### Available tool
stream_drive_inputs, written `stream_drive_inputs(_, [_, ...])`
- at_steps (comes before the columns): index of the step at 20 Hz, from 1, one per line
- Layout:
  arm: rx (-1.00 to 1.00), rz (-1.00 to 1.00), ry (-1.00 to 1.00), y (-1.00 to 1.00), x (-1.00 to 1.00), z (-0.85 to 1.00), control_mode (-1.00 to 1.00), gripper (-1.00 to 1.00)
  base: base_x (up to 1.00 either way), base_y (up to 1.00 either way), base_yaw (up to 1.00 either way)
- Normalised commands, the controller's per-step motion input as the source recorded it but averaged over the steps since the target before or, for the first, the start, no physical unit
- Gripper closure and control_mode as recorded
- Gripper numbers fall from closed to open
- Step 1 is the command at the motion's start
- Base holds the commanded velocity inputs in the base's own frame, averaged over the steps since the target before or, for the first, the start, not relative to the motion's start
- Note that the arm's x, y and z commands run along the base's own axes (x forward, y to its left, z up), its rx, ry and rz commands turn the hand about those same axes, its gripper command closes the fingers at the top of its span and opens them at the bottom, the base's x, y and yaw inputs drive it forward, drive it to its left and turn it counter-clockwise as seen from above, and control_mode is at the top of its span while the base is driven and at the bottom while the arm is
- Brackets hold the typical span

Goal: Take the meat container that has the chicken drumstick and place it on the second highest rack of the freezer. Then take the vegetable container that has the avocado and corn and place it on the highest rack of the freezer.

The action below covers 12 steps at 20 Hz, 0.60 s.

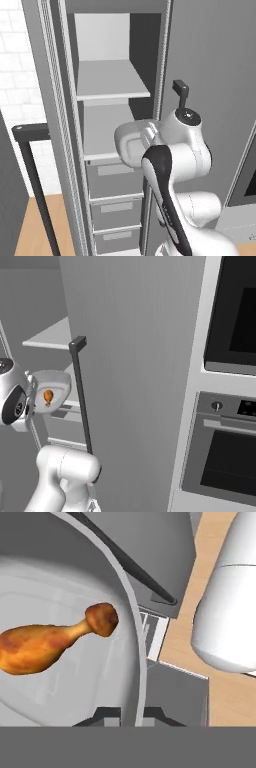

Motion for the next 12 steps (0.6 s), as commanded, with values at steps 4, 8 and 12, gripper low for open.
stream_drive_inputs(4, [0.0,-0.1,-0.02,0.16,0.35,0.02,-1.0,1.0,0.0,0.0,0.0])
stream_drive_inputs(8, [0.0,-0.07,0.0,0.02,0.76,-0.03,-1.0,1.0,0.0,0.0,0.0])
stream_drive_inputs(12, [0.0,-0.06,0.0,0.25,0.99,-0.21,-1.0,1.0,0.0,0.0,0.0])
